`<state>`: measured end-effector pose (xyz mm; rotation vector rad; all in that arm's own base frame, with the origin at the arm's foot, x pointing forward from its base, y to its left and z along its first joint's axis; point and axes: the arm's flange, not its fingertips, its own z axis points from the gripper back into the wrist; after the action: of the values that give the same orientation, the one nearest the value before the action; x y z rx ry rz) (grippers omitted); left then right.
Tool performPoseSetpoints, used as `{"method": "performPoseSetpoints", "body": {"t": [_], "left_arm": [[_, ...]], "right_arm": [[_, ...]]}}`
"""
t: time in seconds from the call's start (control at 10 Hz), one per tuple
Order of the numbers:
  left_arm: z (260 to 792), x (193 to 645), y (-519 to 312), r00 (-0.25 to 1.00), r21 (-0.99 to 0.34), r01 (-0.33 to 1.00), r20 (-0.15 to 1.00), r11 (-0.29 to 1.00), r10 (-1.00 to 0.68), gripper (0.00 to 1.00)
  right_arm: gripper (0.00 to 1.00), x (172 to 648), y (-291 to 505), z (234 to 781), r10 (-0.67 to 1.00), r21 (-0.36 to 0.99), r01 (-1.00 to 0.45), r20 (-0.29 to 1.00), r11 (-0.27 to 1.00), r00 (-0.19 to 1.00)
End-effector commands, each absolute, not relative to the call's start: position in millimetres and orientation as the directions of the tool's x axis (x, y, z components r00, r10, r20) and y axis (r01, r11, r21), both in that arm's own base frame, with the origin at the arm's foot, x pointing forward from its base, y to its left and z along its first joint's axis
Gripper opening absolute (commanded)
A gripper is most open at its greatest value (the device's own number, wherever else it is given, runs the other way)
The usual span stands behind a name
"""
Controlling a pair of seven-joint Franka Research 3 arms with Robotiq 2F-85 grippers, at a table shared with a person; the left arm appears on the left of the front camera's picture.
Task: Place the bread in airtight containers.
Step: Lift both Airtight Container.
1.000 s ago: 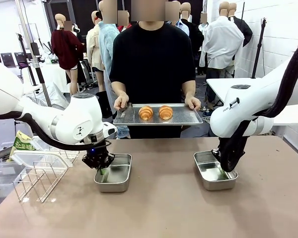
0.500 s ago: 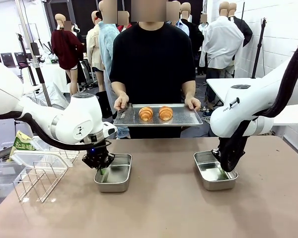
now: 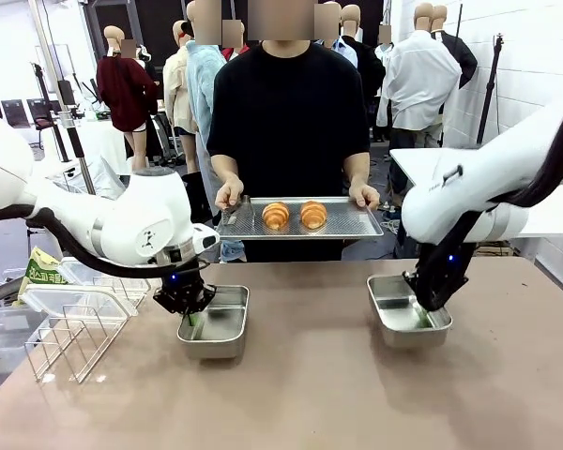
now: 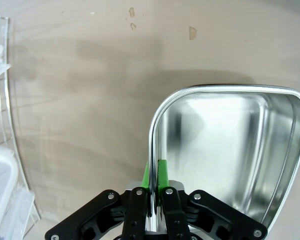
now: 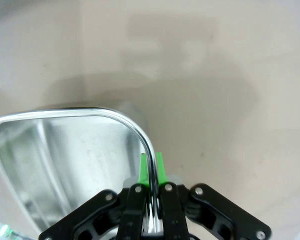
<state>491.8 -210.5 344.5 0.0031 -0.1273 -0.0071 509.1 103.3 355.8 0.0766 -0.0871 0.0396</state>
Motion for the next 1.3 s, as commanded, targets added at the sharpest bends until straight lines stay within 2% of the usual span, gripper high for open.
{"method": "performPoseSetpoints", "body": {"t": [0.0, 0.3, 0.6, 1.0, 1.2], "left_arm": [[391, 470, -215, 0.987, 0.005, -0.019, 0.161, 1.0, 0.018, 0.0], [455, 444, -225, 0.987, -0.051, -0.005, 0.159, 0.999, 0.013, 0.0], [493, 418, -234, 0.974, -0.038, 0.039, 0.226, 0.999, -0.03, 0.0], [492, 417, -231, 0.976, -0.02, 0.02, 0.216, 1.0, -0.015, 0.0], [494, 416, -236, 0.976, -0.018, 0.028, 0.217, 0.999, -0.023, 0.0]], "right_arm": [[0.0, 482, 91, 407, 0.024, 0.127, -0.04, 0.13, 0.991, 0.991], [0.0, 464, 94, 454, 0.056, 0.166, -0.085, 0.177, 0.982, 0.983], [0.0, 436, 102, 498, 0.078, 0.115, -0.102, 0.198, 0.988, 0.977], [0.0, 435, 104, 492, 0.029, 0.094, -0.039, 0.108, 0.995, 0.994], [0.0, 430, 104, 500, 0.057, 0.106, -0.072, 0.14, 0.992, 0.988]]}}
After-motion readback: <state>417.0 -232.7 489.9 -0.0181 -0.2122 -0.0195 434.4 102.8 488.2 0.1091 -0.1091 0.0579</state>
